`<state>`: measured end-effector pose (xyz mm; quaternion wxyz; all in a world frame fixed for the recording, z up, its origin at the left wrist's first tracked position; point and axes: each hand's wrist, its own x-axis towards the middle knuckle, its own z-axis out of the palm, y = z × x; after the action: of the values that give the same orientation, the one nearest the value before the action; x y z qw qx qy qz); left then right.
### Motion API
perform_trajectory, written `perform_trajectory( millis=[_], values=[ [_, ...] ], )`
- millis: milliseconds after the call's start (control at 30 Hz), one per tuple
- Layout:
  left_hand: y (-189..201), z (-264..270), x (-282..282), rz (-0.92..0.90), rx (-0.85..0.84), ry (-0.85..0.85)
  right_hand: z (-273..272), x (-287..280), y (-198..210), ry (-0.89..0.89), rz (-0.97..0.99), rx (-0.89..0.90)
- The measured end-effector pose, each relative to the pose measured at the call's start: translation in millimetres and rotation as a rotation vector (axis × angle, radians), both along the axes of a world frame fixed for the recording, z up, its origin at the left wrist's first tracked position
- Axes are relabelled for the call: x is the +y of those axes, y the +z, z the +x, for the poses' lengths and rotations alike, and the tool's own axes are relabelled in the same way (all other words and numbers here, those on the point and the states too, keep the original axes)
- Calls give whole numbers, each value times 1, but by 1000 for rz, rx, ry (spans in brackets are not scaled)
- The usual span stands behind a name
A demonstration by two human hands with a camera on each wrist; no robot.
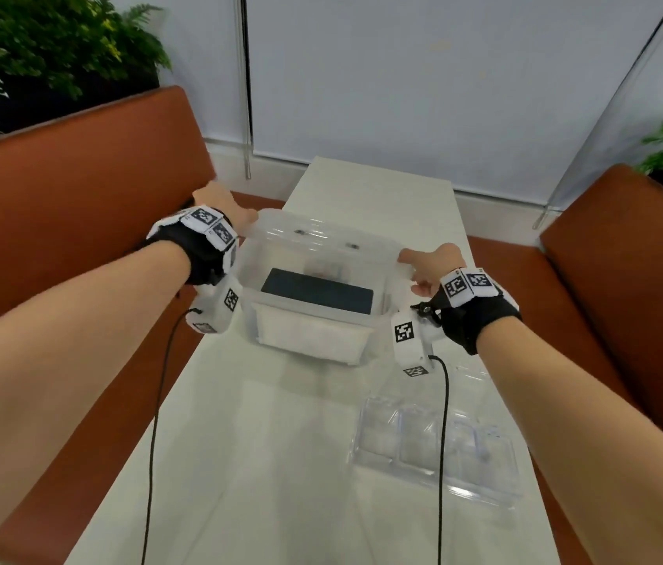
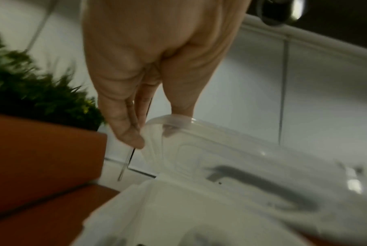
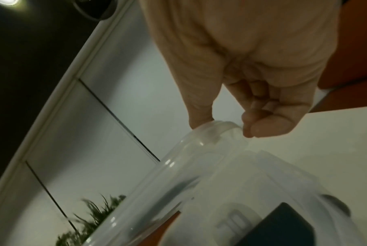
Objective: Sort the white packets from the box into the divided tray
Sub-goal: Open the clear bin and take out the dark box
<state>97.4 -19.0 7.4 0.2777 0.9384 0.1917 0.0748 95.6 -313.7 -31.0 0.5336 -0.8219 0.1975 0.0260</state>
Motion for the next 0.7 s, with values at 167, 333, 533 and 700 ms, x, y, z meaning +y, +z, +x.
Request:
perform_trajectory(
  millis=[167, 333, 533, 700],
  values=[
    [14, -12, -20, -702, -112, -8, -6, -22, 25, -68, 180, -97],
    [26, -19, -73, -1229, -101, -4, -24, -75, 53, -19, 324, -109],
    [24, -13, -129, -1269, -104, -197, -46, -164, 69, -92, 420, -208],
    [24, -4, -178, -1223, -61, -360, -52, -220, 66, 45, 428, -210]
  ],
)
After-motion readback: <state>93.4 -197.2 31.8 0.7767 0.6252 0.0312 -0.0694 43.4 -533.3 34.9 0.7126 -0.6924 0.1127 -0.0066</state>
